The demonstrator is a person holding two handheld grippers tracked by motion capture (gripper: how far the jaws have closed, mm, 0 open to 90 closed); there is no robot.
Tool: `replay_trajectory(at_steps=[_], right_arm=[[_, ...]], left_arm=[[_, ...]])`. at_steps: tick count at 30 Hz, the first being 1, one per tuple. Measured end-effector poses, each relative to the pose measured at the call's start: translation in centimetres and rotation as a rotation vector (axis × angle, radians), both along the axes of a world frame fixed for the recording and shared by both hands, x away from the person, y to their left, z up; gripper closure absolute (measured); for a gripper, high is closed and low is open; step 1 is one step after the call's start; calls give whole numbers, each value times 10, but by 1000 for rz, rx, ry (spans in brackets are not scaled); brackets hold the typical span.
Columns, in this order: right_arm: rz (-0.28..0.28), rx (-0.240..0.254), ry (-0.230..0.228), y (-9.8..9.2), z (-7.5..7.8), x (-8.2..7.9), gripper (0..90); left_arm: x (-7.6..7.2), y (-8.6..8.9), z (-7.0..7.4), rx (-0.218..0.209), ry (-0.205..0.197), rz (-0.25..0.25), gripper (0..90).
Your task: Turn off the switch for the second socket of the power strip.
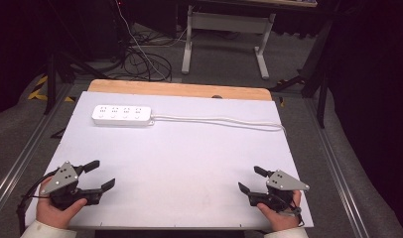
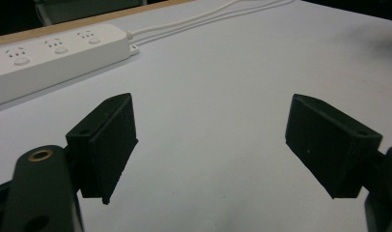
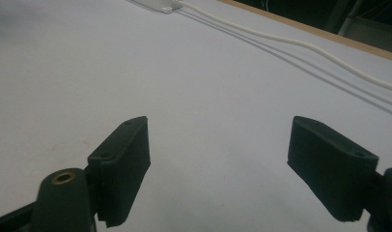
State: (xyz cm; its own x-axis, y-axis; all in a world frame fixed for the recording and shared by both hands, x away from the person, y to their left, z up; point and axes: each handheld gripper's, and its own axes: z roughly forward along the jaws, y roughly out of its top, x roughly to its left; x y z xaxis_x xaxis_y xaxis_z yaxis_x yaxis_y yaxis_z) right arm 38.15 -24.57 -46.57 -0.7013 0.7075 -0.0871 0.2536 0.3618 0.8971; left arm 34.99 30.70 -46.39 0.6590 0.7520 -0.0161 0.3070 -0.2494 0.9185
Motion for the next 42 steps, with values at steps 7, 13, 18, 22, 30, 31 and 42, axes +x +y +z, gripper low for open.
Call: replay_trajectory(at_steps=[7,13,18,22,30,31,42], right_arm=[[6,-19,-10,0,0,0,237],[5,-15,-14,0,0,-1,240],[4,-21,-17,1,0,-1,245],[6,-26,-18,2,0,-2,247],[2,-31,-11,3,0,-1,247],[3,-32,-9,3,-1,-1,247],[5,-39,0,4,-2,0,249]], left_arm=[[-1,1,2,52,-24,6,195],[-2,0,4,44,-3,8,232],[-3,0,6,43,2,2,237],[-4,-1,9,43,6,0,247],[0,-2,19,68,42,-21,320],[1,-2,20,71,53,-21,331],[23,-5,43,88,77,-38,389]])
